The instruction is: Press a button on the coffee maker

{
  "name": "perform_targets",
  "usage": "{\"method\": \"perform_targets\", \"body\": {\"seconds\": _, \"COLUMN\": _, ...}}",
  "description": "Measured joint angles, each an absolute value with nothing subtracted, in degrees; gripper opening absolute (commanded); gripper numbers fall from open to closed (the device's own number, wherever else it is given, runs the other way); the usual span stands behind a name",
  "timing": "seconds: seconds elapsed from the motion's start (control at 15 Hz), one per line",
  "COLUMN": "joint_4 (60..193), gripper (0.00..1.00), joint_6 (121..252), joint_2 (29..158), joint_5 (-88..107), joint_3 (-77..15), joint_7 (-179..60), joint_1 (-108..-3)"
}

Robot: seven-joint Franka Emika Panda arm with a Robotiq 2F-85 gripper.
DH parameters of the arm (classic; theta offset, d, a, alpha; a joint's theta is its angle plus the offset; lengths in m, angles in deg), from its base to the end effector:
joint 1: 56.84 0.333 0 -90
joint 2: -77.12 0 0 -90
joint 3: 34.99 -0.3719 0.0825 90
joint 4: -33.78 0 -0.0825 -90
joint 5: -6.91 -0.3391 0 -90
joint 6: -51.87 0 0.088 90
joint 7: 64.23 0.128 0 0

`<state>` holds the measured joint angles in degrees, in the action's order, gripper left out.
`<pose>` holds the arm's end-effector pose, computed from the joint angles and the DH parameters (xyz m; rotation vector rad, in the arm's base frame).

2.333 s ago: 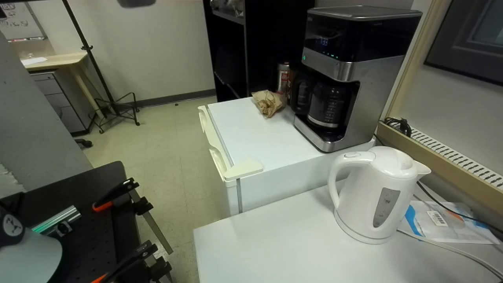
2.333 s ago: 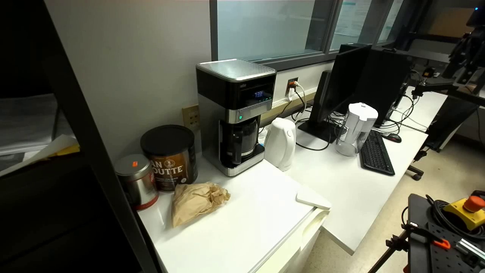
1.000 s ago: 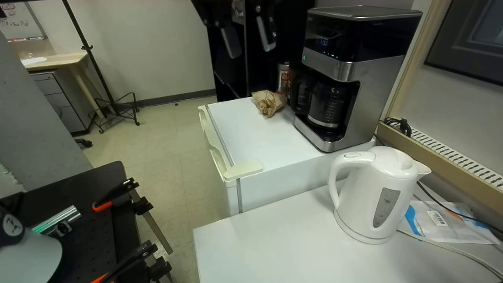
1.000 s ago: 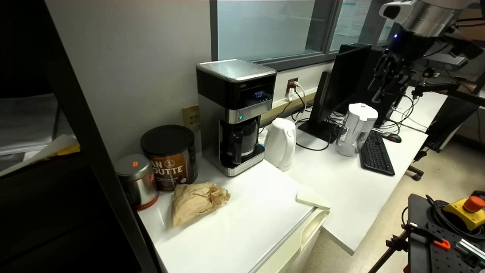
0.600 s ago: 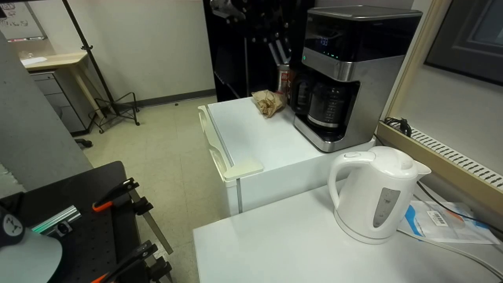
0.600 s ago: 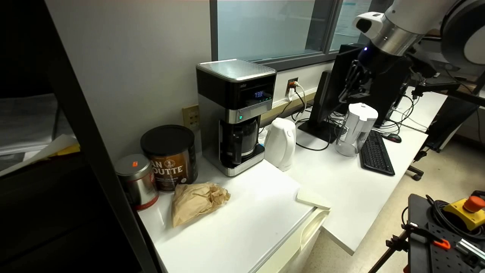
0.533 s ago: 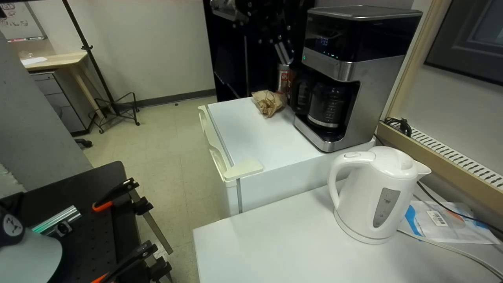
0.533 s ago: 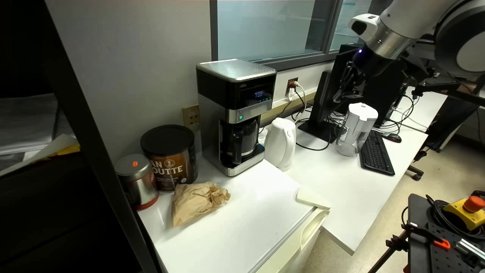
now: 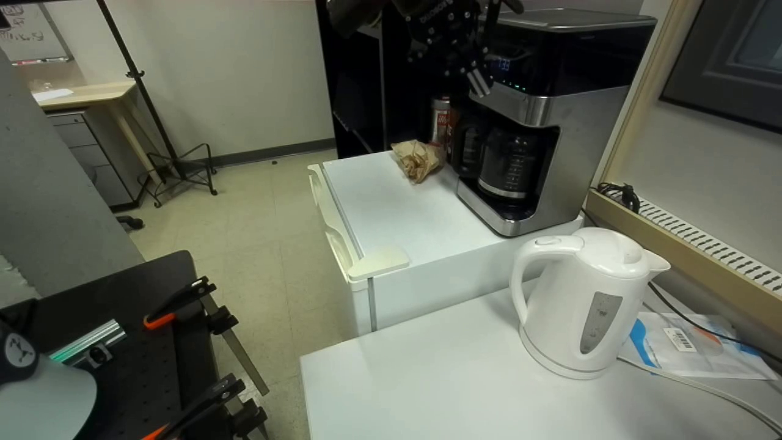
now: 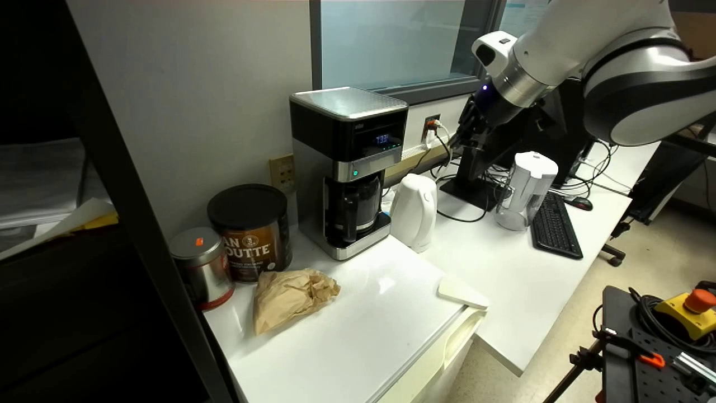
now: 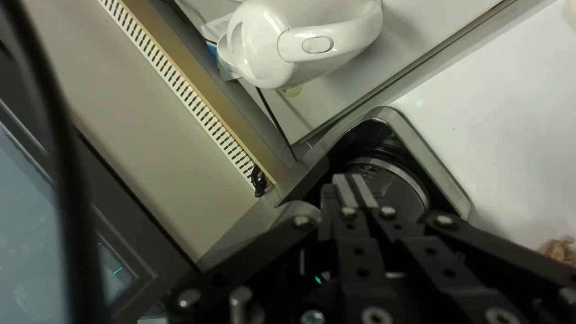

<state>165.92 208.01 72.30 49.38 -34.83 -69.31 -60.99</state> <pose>0.5049 -0.0187 0.4948 2.4624 0.7938 0.5818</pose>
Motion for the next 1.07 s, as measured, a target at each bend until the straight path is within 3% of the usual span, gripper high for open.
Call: {"method": "perform_targets", "body": {"seconds": 1.07, "joint_4": 154.8, "gripper": 0.00, "joint_6": 211.8, "joint_2": 84.6, "joint_5": 55.6, "joint_3": -35.3, "joint_7": -61.8, "joint_1": -60.1}}
